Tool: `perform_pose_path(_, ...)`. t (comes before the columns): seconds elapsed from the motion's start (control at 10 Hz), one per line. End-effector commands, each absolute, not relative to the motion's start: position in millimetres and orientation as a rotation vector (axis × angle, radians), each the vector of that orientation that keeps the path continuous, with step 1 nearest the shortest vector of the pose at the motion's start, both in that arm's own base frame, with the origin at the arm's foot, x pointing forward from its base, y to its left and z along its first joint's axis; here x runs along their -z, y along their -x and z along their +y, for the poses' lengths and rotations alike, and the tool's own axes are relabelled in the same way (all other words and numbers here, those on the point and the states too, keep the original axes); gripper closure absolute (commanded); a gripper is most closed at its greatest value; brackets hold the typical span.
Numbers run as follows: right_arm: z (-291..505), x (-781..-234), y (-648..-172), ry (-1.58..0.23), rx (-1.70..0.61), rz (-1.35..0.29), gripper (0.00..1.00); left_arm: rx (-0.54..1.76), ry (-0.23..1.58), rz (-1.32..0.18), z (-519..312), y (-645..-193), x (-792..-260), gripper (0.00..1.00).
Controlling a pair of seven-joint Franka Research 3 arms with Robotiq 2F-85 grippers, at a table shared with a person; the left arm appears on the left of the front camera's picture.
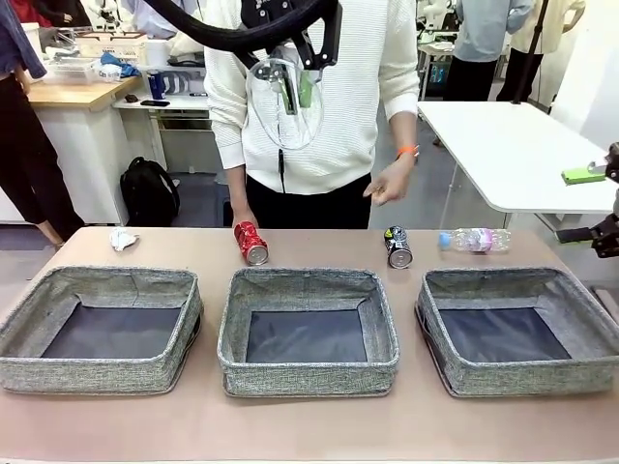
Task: Sort the waste into the appropriate baskets.
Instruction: Place the picked waste into the Fabric basket indicated by the person.
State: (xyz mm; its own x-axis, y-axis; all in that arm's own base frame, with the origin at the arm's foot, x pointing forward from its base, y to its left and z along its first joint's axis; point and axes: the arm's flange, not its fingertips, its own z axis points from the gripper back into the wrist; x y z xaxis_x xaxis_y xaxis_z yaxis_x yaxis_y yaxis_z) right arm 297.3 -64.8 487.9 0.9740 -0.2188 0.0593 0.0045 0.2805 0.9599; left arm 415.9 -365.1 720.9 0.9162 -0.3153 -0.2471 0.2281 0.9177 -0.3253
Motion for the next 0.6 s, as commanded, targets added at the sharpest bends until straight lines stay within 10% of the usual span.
perform_pose_path(0.0,-64.0,-489.2,-300.1,-1.303,0.13,-0.217,0.0,0.273,0.29,0.291,-360.8,-411.9,-719.8,0.85)
perform_pose_path(0.5,-64.0,-489.2,-300.1,-1.303,0.13,-0.217,0.0,0.273,0.29,0.291,-360.8,-411.9,-719.8,0.85)
